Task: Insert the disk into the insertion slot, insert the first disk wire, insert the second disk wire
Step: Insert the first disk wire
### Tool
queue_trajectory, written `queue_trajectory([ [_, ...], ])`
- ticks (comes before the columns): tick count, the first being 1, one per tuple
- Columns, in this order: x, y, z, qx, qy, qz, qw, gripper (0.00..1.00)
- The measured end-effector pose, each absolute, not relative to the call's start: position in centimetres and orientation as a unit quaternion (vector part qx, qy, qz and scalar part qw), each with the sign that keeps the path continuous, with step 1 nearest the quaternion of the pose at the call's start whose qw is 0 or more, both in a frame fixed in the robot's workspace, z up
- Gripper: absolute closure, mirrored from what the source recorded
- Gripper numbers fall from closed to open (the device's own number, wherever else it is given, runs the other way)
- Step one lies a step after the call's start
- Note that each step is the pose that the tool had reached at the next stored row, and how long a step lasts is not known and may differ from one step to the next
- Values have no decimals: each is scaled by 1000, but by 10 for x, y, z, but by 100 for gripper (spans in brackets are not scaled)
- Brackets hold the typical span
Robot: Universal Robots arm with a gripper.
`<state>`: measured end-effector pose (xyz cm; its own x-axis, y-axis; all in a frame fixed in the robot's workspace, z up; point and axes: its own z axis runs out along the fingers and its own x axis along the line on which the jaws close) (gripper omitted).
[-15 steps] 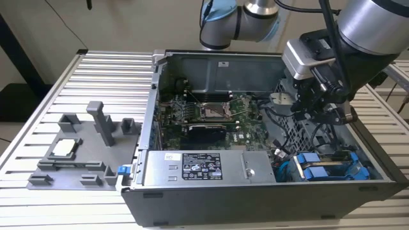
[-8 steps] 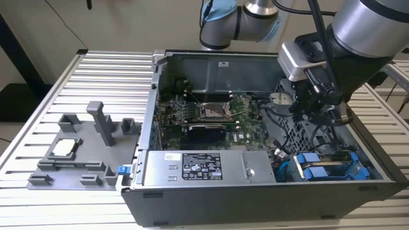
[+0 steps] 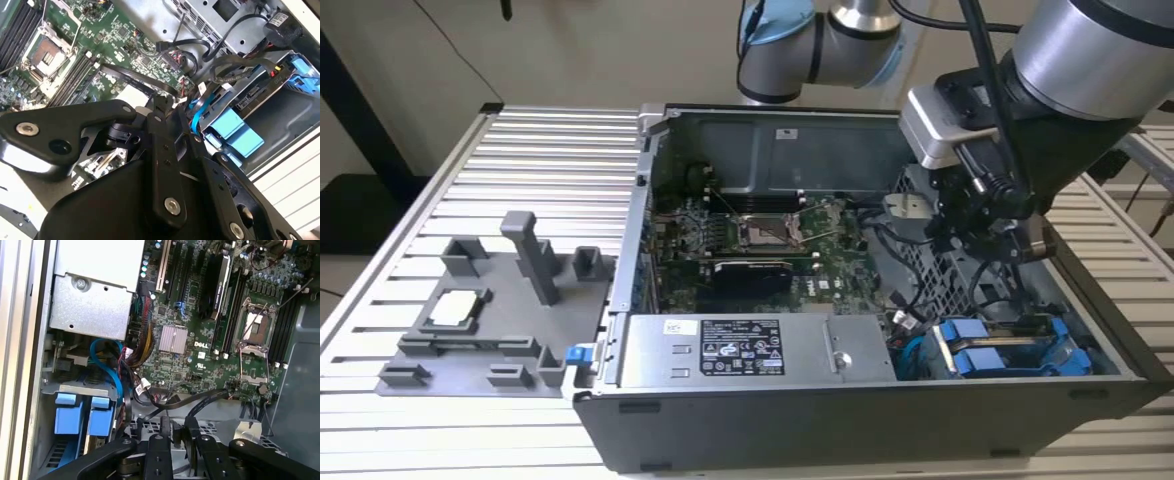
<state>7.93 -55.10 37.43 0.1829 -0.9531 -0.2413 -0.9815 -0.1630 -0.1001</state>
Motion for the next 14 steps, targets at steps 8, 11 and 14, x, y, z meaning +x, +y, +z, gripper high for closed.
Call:
queue_trajectory([
  [8, 79, -551, 374, -759, 637, 61, 117, 90],
  [11, 79, -551, 374, -759, 638, 61, 117, 90],
  [14, 79, -551, 374, -759, 638, 61, 117, 90],
])
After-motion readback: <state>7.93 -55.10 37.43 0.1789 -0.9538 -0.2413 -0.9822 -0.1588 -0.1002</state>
